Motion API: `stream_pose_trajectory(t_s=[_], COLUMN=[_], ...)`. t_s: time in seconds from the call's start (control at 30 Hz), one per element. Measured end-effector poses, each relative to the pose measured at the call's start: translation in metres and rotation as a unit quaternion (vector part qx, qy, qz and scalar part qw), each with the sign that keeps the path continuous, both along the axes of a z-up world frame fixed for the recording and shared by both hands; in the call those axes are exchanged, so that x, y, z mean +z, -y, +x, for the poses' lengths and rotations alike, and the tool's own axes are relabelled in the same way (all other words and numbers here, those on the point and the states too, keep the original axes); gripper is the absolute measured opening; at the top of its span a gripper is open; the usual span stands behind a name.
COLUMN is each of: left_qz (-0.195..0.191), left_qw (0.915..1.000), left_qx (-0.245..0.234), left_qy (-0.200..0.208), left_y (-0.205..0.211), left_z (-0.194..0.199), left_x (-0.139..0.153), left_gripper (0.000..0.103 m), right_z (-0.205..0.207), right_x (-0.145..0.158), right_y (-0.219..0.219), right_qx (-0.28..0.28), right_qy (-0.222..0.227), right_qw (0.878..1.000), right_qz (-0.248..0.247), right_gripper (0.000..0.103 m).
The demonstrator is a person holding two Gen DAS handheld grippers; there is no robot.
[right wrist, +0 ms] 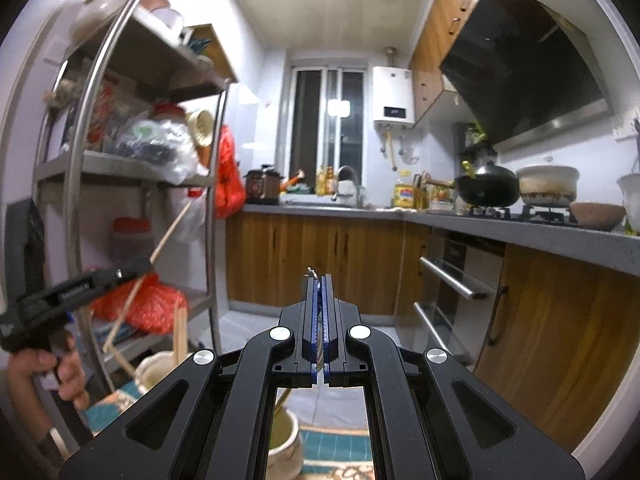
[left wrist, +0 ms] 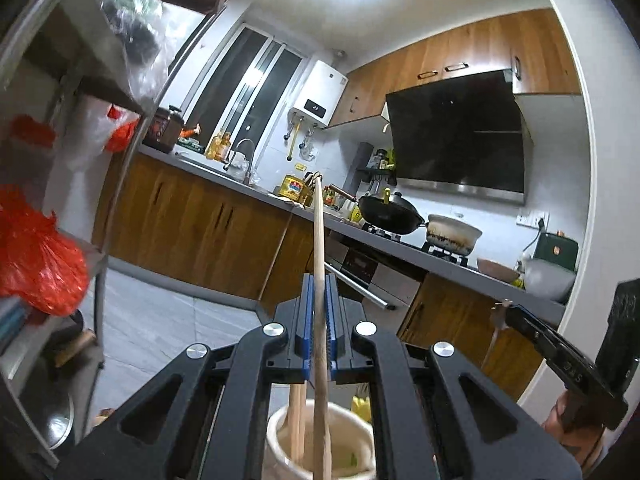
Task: Organize utensils
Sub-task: 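Carry the chopstick over the tall vase while the right carries the spoon over the small one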
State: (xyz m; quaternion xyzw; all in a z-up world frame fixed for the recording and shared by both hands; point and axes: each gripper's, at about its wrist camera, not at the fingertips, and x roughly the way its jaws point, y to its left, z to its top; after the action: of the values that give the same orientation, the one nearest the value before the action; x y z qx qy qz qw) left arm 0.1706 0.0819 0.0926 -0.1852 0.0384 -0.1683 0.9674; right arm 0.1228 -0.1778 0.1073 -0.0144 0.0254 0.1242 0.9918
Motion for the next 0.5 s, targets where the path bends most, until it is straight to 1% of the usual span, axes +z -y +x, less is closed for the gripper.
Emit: stream_pose_trajectory(t_s=[0.1, 0.2, 0.33, 0.5], left_qz=[-0.005, -0.001, -0.004, -0.003], left_qw=[0.9999, 0.9999, 0.9998, 0.9999], left_qx=[-0.010, -0.015, -0.017, -0.013], left_qy=[0.003, 0.004, 0.006, -0.002], left_y=[0.004, 0.009, 0.008, 0.007], left_z=[0.014, 0.018, 0.023, 0.031], left_x=[-0.006, -0.015, -0.027, -0.034], left_gripper=[0.005, 0.005, 0.005, 0.005], right_z=[0.005, 0.012, 0.019, 0.026], right_x=[-0.003, -0.008, -0.015, -0.024], right_y=[0.005, 0.009, 0.008, 0.002], right_qx=[-0.014, -0.024, -0.032, -0.035], right_qy=[0.002, -0.003, -0.008, -0.015], right_qw=[1.000, 1.000, 0.999, 0.999], right_qz=[0.012, 0.019, 0.021, 0.016], right_gripper=[0.002, 0.002, 0.002, 0.002])
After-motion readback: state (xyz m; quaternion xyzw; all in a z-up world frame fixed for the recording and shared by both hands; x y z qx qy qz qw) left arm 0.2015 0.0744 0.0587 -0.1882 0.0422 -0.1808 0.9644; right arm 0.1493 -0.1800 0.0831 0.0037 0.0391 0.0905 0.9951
